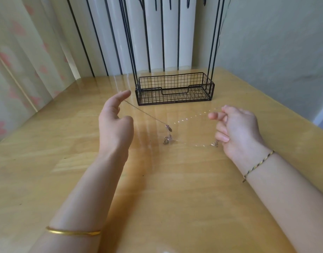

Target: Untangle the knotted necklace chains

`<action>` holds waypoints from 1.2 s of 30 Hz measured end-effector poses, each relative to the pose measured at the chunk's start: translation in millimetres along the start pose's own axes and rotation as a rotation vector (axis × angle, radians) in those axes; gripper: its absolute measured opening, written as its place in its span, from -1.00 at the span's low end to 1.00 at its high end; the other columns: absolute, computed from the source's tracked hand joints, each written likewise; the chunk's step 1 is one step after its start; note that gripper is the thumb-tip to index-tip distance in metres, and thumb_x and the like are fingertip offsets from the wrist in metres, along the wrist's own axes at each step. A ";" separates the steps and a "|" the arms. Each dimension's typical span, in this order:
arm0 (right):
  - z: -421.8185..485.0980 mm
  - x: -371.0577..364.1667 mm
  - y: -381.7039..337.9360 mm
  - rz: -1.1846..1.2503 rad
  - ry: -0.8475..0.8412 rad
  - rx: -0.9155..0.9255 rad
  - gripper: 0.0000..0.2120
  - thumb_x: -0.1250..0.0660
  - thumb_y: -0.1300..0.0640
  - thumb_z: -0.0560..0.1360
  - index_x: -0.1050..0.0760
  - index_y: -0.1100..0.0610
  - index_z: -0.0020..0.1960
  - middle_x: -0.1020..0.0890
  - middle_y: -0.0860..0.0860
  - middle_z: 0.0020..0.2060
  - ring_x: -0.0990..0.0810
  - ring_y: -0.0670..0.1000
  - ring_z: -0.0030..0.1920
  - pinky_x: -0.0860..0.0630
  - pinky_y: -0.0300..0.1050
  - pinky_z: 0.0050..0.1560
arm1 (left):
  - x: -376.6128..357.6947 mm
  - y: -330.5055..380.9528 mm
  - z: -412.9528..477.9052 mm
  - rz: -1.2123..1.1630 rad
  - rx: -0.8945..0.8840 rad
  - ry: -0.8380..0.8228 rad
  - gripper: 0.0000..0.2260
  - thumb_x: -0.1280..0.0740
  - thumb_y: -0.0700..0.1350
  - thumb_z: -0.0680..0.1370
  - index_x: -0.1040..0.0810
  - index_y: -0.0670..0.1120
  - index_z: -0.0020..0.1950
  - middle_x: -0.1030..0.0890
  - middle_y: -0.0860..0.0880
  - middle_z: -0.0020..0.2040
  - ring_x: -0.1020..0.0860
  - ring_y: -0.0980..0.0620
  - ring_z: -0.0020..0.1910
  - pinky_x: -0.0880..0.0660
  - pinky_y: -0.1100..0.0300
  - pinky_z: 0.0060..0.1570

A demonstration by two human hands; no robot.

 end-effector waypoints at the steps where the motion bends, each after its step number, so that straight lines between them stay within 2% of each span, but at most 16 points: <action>1: 0.6 1.7 -1.2 -0.095 0.033 0.048 -0.83 -0.07 0.21 0.60 -0.31 0.07 -0.16 -0.56 0.04 -0.40 -0.12 -0.09 -0.62 -0.06 -0.31 -0.65 | 0.2 -0.4 0.1 0.048 -0.016 0.001 -0.34 -0.10 -0.53 0.41 -0.48 0.19 0.19 -0.46 0.18 0.32 -0.33 0.14 0.40 -0.38 0.16 0.31; 4: 0.4 4.2 -5.6 -0.346 0.094 0.199 -0.89 -0.05 0.16 0.61 -0.32 0.05 -0.05 -0.60 -0.03 -0.35 -0.23 -0.07 -0.51 -0.20 -0.27 -0.57 | 2.5 -1.4 -0.9 0.211 -0.083 0.000 -0.35 -0.09 -0.50 0.39 -0.49 0.10 0.27 -0.46 0.15 0.30 -0.32 0.13 0.40 -0.38 0.15 0.31; 6: 0.4 3.4 -5.2 -0.495 0.104 0.286 -0.90 -0.04 0.12 0.61 -0.32 0.04 -0.03 -0.62 -0.06 -0.34 -0.34 -0.11 -0.44 -0.31 -0.21 -0.39 | 2.5 -3.0 -1.5 0.399 -0.149 -0.029 -0.35 -0.10 -0.47 0.36 -0.48 0.07 0.31 -0.48 0.12 0.27 -0.30 0.02 0.41 -0.31 -0.05 0.37; 8: 1.9 2.6 -2.4 -0.581 0.108 0.347 -0.89 -0.05 0.12 0.60 -0.33 0.01 -0.05 -0.61 -0.09 -0.36 -0.42 -0.17 -0.36 -0.32 -0.14 -0.26 | -0.3 -7.2 -2.7 0.709 -0.142 -0.100 -0.35 -0.15 -0.44 0.38 -0.42 0.08 0.37 -0.47 0.02 0.33 -0.21 -0.11 0.46 -0.13 -0.18 0.43; 10: 3.9 3.0 -1.4 -0.590 0.111 0.372 -0.89 -0.06 0.13 0.60 -0.32 0.00 -0.06 -0.61 -0.10 -0.37 -0.43 -0.21 -0.35 -0.31 -0.13 -0.27 | -4.4 -11.1 -4.0 0.934 -0.104 -0.183 -0.36 -0.21 -0.39 0.43 -0.33 0.10 0.44 -0.42 0.00 0.40 -0.15 -0.14 0.47 -0.01 -0.20 0.44; 11: 3.6 2.8 -1.9 -0.568 0.099 0.382 -0.88 -0.07 0.12 0.61 -0.32 0.00 -0.08 -0.61 -0.10 -0.36 -0.41 -0.21 -0.39 -0.31 -0.14 -0.30 | -6.1 -11.7 -5.8 0.975 -0.095 -0.226 -0.37 -0.23 -0.34 0.45 -0.29 0.11 0.46 -0.42 0.01 0.40 -0.17 -0.15 0.46 -0.01 -0.19 0.44; 13: 0.6 0.0 -4.3 -0.457 0.028 0.412 -0.85 -0.08 0.14 0.61 -0.31 0.00 -0.13 -0.65 -0.05 -0.33 -0.38 -0.20 -0.53 -0.27 -0.16 -0.37 | -7.2 -12.7 -7.5 0.981 -0.084 -0.273 -0.41 -0.25 -0.25 0.48 -0.25 0.11 0.47 -0.49 0.00 0.31 -0.28 -0.16 0.37 -0.13 -0.10 0.38; 16: -11.0 -9.7 -8.9 -0.314 -0.125 0.476 -0.84 -0.10 0.18 0.62 -0.31 0.06 -0.14 -0.67 0.01 -0.30 -0.32 -0.16 -0.57 -0.25 -0.24 -0.38 | -7.1 -9.9 -8.8 1.030 -0.159 -0.247 -0.52 -0.28 -0.16 0.51 -0.34 0.07 0.42 -0.54 -0.05 0.14 -0.35 -0.15 0.22 -0.28 0.00 0.17; 19: -26.1 -20.0 -13.5 -0.197 -0.292 0.503 -0.85 -0.10 0.21 0.63 -0.31 0.11 -0.12 -0.68 0.04 -0.27 -0.21 -0.07 -0.60 -0.21 -0.25 -0.52 | -17.0 -6.4 -11.9 0.819 -0.261 -0.332 -0.64 -0.33 -0.15 0.49 -0.50 0.03 0.29 -0.50 -0.03 0.01 -0.40 -0.11 0.15 -0.36 0.10 0.14; 22: -35.8 -25.0 -18.4 -0.136 -0.417 0.527 -0.86 -0.09 0.21 0.64 -0.31 0.13 -0.10 -0.70 0.06 -0.21 -0.22 -0.05 -0.61 -0.20 -0.28 -0.55 | -34.5 -1.7 -25.3 0.611 -0.273 -0.608 -0.66 -0.37 -0.15 0.50 -0.54 0.04 0.27 -0.51 0.04 0.11 -0.44 0.03 0.16 -0.36 0.21 0.17; 24: -37.2 -25.2 -19.7 -0.106 -0.450 0.528 -0.86 -0.08 0.21 0.64 -0.31 0.14 -0.09 -0.70 0.07 -0.20 -0.23 -0.05 -0.62 -0.21 -0.30 -0.55 | -40.5 -0.7 -31.9 0.606 -0.294 -0.682 -0.76 -0.36 -0.14 0.53 -0.59 0.03 0.19 -0.53 0.07 0.08 -0.49 0.13 0.08 -0.37 0.35 0.05; 27: -35.7 -23.6 -21.0 -0.060 -0.445 0.496 -0.86 -0.08 0.21 0.64 -0.30 0.14 -0.10 -0.70 0.08 -0.21 -0.22 -0.06 -0.63 -0.19 -0.33 -0.56 | -37.8 -1.0 -29.9 0.560 -0.263 -0.619 -0.90 -0.35 -0.17 0.53 -0.65 -0.03 -0.03 -0.62 0.08 -0.12 -0.57 0.14 -0.13 -0.45 0.31 -0.07; 30: -31.4 -20.0 -22.5 -0.080 -0.369 0.472 -0.86 -0.09 0.21 0.63 -0.30 0.13 -0.11 -0.70 0.07 -0.23 -0.22 -0.06 -0.63 -0.19 -0.31 -0.57 | -32.2 0.3 -24.4 0.489 -0.206 -0.503 -0.91 -0.34 -0.15 0.55 -0.65 -0.06 -0.05 -0.65 0.08 -0.17 -0.58 0.12 -0.18 -0.47 0.29 -0.10; 32: -25.4 -16.4 -19.8 -0.162 -0.282 0.426 -0.88 -0.11 0.22 0.62 -0.33 0.14 -0.10 -0.68 0.05 -0.28 -0.21 -0.06 -0.63 -0.19 -0.29 -0.57 | -29.3 3.5 -22.8 0.396 -0.163 -0.446 -0.89 -0.32 -0.14 0.56 -0.65 -0.08 -0.05 -0.66 0.00 -0.20 -0.59 0.09 -0.22 -0.48 0.27 -0.17; 34: -19.5 -13.9 -12.8 -0.279 -0.238 0.352 -0.90 -0.14 0.23 0.60 -0.37 0.15 -0.10 -0.66 0.02 -0.31 -0.22 -0.08 -0.62 -0.21 -0.29 -0.58 | -27.2 6.9 -23.3 0.233 -0.056 -0.446 -0.86 -0.30 -0.15 0.58 -0.65 -0.10 -0.06 -0.65 -0.03 -0.25 -0.57 0.13 -0.31 -0.50 0.30 -0.22; 36: -14.7 -13.5 -4.1 -0.383 -0.249 0.292 -0.90 -0.17 0.24 0.58 -0.41 0.16 -0.11 -0.65 -0.01 -0.31 -0.24 -0.10 -0.61 -0.24 -0.33 -0.58 | -25.8 10.2 -24.5 0.095 0.061 -0.477 -0.83 -0.27 -0.15 0.59 -0.66 -0.09 -0.09 -0.62 0.00 -0.32 -0.54 0.14 -0.32 -0.48 0.27 -0.16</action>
Point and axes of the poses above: each hand's wrist, its own z-axis towards the middle knuckle, its own x-axis out of the back of the hand, y = z × x, the point moved 3 cm from there along z, towards the middle knuckle
